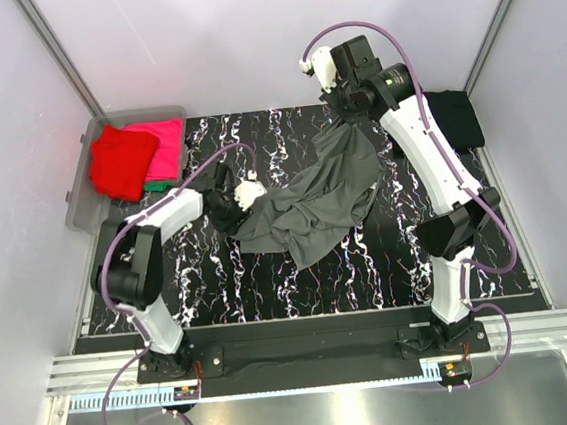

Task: Fold and stack the t-shirts
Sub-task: Flatten the tshirt out, then fold the tshirt

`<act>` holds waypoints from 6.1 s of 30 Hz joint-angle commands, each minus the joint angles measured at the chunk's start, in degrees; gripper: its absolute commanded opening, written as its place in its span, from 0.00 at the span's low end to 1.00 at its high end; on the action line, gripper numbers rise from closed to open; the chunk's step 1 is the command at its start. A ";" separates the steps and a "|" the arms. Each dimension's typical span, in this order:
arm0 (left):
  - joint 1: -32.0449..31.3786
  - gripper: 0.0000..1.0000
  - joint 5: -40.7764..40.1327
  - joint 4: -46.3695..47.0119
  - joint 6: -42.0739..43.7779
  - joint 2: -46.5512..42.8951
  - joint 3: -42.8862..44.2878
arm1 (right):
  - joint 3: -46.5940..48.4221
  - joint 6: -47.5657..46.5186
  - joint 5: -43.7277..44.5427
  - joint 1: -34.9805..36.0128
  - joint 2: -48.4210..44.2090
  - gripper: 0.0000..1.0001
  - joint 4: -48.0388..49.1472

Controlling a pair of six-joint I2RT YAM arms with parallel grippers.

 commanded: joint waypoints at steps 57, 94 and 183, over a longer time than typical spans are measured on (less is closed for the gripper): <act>-1.46 0.00 -2.08 -10.92 -1.55 -24.19 27.55 | 6.40 0.18 6.75 -9.49 -7.33 0.00 4.29; 5.64 0.00 15.66 -16.64 -11.39 -43.71 55.17 | 7.54 -0.17 -14.60 -15.65 -50.68 0.00 5.25; 8.55 0.00 4.33 1.73 -0.94 9.73 34.52 | -33.76 -8.70 -0.63 -13.45 -0.40 0.00 34.35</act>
